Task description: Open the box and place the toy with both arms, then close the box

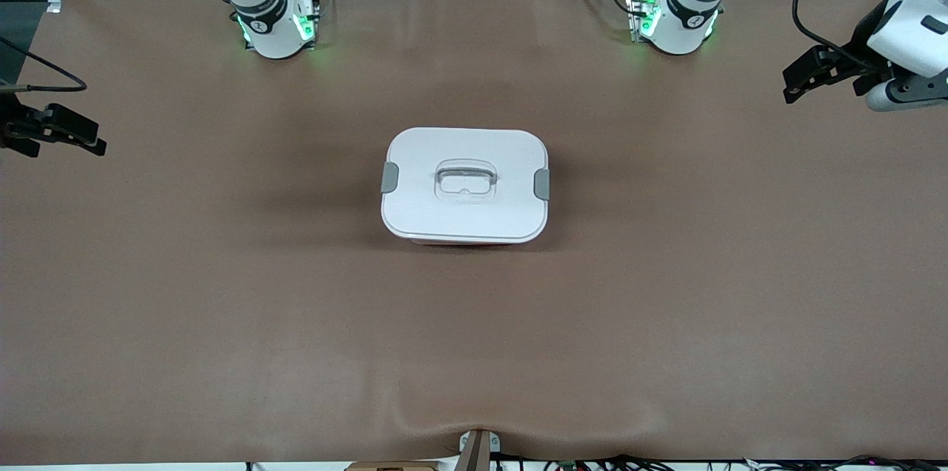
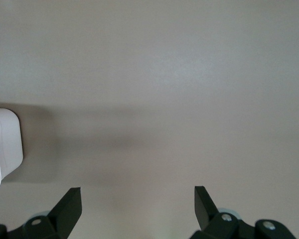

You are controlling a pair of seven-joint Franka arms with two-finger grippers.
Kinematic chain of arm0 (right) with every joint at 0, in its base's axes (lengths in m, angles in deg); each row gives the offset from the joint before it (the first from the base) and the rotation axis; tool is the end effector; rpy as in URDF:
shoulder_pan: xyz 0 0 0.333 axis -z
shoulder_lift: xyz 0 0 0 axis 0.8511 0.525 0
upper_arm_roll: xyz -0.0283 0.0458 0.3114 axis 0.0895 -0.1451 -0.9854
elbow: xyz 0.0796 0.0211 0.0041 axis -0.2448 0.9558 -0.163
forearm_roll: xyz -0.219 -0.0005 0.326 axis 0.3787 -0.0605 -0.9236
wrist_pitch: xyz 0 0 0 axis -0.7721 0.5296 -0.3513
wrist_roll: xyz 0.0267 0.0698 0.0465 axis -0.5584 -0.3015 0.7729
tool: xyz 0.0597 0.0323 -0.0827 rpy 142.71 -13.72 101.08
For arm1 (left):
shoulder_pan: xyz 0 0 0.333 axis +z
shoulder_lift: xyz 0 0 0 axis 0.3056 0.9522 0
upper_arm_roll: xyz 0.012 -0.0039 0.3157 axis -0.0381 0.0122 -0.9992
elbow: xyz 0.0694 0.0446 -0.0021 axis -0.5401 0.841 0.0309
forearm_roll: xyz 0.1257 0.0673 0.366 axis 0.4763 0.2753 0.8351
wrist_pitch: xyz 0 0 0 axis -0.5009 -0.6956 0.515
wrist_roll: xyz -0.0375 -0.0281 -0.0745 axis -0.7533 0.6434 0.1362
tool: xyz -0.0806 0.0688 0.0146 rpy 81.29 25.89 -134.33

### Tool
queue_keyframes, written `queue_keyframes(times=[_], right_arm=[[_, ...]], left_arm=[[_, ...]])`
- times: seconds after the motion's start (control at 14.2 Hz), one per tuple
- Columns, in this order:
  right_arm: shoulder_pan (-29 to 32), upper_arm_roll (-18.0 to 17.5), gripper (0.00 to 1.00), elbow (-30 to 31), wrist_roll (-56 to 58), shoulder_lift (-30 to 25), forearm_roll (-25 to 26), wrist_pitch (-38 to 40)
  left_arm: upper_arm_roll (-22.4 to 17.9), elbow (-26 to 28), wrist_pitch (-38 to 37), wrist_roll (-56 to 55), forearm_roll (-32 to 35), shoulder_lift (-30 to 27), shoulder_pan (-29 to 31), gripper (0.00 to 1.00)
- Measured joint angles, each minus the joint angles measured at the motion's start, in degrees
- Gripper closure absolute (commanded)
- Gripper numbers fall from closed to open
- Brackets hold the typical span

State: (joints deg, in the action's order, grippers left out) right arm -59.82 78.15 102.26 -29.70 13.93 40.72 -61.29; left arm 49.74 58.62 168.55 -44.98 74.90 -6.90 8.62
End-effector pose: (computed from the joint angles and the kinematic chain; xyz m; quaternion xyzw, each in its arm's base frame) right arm 0.5692 -0.0341 0.6230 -0.9997 -0.0092 0.0213 0.0025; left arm 0.5106 -0.0703 0.6524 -0.9987 -0.0375 0.0261 0.0243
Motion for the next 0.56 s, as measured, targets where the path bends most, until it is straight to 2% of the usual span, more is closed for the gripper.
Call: queue_keyframes(times=[0.56], right_arm=[[0.0, 0.0, 0.00, 0.0, 0.1, 0.0, 0.0, 0.0]], left_arm=[[-1.1, -0.7, 0.9, 1.2, 0.0, 0.0, 0.2, 0.00]])
